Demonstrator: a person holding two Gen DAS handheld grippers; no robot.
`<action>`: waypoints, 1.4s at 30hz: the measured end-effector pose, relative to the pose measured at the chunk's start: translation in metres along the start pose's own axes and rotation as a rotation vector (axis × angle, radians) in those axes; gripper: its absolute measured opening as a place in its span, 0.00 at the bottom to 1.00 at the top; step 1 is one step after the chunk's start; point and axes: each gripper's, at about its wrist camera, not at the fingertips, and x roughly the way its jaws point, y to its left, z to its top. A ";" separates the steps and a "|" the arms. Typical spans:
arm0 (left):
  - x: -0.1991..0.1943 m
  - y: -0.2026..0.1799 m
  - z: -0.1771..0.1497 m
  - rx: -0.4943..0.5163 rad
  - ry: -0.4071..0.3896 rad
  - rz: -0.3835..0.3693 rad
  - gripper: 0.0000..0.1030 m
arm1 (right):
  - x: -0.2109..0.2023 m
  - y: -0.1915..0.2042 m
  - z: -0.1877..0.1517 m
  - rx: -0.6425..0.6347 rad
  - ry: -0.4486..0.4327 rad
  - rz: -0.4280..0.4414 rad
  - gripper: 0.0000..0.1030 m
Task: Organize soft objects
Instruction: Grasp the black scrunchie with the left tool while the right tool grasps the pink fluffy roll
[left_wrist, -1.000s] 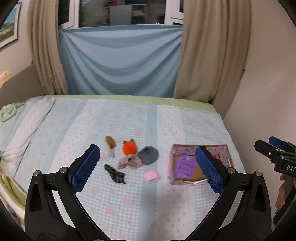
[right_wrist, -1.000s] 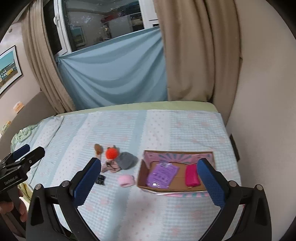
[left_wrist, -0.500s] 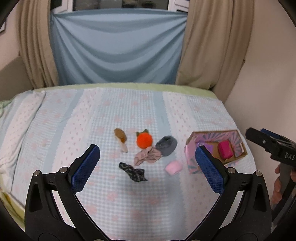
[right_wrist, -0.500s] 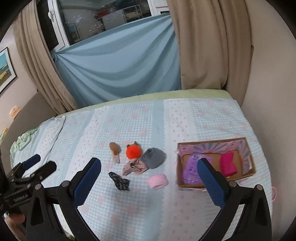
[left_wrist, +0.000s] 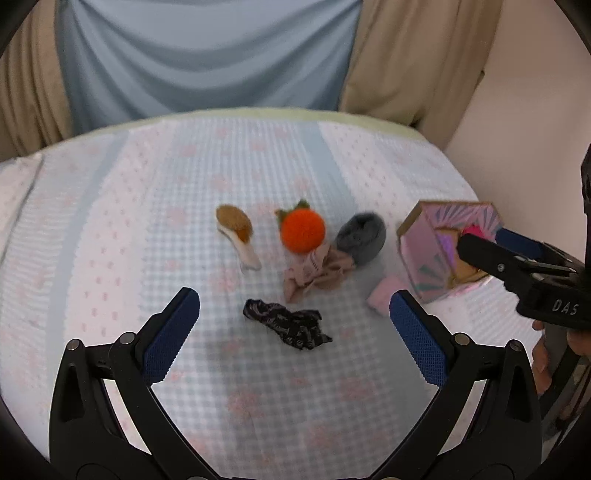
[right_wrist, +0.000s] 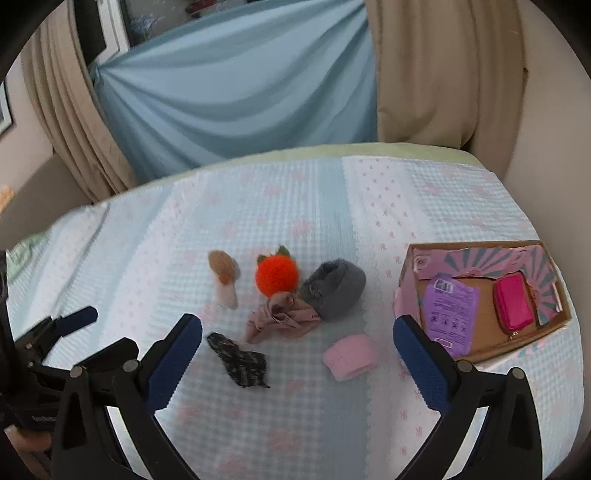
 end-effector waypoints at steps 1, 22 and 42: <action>0.009 0.002 -0.004 0.003 0.005 -0.007 0.99 | 0.010 -0.001 -0.005 -0.011 0.006 -0.005 1.00; 0.191 0.004 -0.078 0.136 0.131 -0.036 0.87 | 0.162 -0.041 -0.085 -0.139 0.107 -0.071 0.85; 0.221 -0.004 -0.078 0.180 0.124 0.084 0.56 | 0.181 -0.071 -0.084 -0.029 0.093 -0.189 0.34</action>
